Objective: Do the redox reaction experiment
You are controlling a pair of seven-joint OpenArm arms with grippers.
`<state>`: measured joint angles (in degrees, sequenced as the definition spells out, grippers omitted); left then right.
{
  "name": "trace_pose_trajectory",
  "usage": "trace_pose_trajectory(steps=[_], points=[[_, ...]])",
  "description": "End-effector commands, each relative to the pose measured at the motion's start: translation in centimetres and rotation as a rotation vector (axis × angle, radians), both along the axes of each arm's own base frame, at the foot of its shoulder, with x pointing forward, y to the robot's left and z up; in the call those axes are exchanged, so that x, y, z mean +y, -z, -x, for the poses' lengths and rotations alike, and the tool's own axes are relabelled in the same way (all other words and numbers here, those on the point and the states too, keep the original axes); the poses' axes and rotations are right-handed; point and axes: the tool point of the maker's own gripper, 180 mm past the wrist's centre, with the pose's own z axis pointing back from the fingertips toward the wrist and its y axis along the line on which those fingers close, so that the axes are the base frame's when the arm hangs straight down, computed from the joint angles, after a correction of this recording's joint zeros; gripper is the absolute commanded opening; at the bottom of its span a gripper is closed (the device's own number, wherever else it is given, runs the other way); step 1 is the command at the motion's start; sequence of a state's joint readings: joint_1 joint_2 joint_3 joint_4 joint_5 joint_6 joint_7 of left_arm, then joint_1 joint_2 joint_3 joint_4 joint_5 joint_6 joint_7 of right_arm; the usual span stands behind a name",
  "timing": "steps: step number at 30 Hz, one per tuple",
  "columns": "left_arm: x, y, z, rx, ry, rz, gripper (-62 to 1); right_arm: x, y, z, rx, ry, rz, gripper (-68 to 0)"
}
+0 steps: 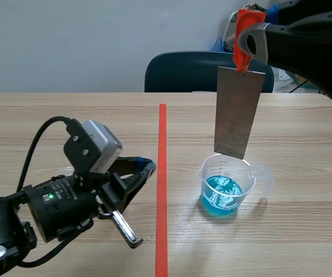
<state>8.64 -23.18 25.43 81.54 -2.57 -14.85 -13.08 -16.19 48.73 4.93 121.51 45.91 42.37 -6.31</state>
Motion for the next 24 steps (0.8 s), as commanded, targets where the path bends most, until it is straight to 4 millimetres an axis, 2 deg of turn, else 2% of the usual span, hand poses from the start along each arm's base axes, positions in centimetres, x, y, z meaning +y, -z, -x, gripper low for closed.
trace_pose_trajectory(steps=[1, 10, 17, 24], points=[[0.4, -1.8, 0.3, -0.05, 0.007, 0.034, -59.2, 0.2, -0.9, 0.2, -0.021, -0.017, -0.025, -66.7], [5.6, -5.8, 2.3, -0.162, -0.016, 0.007, -59.2, 0.2, -0.9, 0.2, -0.021, -0.017, -0.024, -66.7], [10.0, -8.8, 2.8, -0.207, -0.096, -0.003, -51.9, 0.2, -0.9, 0.2, -0.021, -0.017, -0.025, -66.7], [14.1, -10.1, 2.7, -0.237, -0.156, -0.078, -42.6, 0.2, -0.9, 0.2, -0.021, -0.017, -0.024, -66.7]])
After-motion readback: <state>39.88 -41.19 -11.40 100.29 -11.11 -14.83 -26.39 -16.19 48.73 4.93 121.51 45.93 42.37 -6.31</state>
